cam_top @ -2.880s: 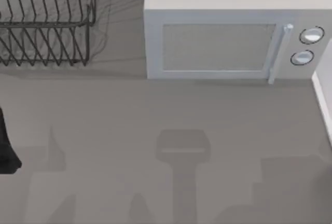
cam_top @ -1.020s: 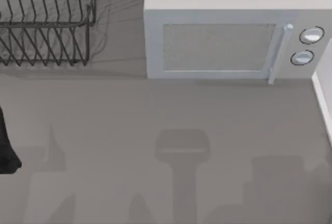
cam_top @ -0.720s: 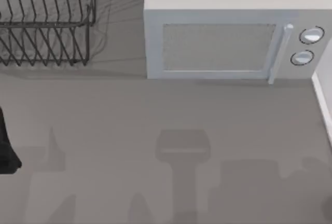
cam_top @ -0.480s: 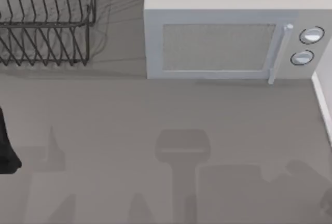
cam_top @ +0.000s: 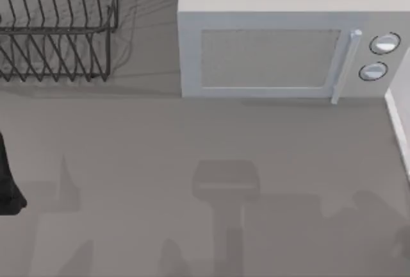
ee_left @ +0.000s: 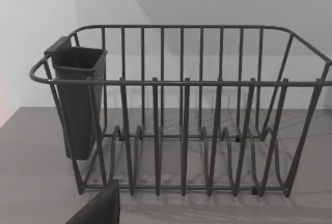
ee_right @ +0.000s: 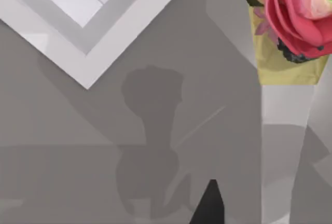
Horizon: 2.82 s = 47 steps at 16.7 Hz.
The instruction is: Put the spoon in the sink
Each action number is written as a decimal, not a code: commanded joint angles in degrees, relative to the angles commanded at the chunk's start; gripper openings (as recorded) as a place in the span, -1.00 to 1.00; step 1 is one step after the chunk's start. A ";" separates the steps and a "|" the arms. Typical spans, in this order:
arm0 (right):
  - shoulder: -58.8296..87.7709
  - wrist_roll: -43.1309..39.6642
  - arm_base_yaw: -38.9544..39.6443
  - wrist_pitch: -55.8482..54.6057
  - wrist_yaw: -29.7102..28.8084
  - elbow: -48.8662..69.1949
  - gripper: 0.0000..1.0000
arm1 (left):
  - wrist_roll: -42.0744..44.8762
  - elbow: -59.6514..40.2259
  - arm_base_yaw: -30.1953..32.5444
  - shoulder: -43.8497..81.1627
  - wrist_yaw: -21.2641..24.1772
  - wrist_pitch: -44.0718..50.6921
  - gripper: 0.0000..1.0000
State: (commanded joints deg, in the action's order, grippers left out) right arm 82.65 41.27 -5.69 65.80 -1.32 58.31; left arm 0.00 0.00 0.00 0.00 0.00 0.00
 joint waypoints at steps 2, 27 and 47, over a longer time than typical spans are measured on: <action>4.73 0.07 -0.14 2.27 -0.01 5.38 -1.00 | 0.00 0.00 0.00 0.00 0.00 0.00 1.00; 74.46 -2.64 -3.39 31.94 0.00 107.98 -1.00 | 0.00 0.00 0.00 0.00 0.00 0.00 1.00; 93.16 -2.47 -3.28 41.80 -0.30 136.54 -1.00 | 0.00 0.00 0.00 0.00 0.00 0.00 1.00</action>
State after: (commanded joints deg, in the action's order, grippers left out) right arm 175.81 38.80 -8.97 107.60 -1.61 194.85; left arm 0.00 0.00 0.00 0.00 0.00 0.00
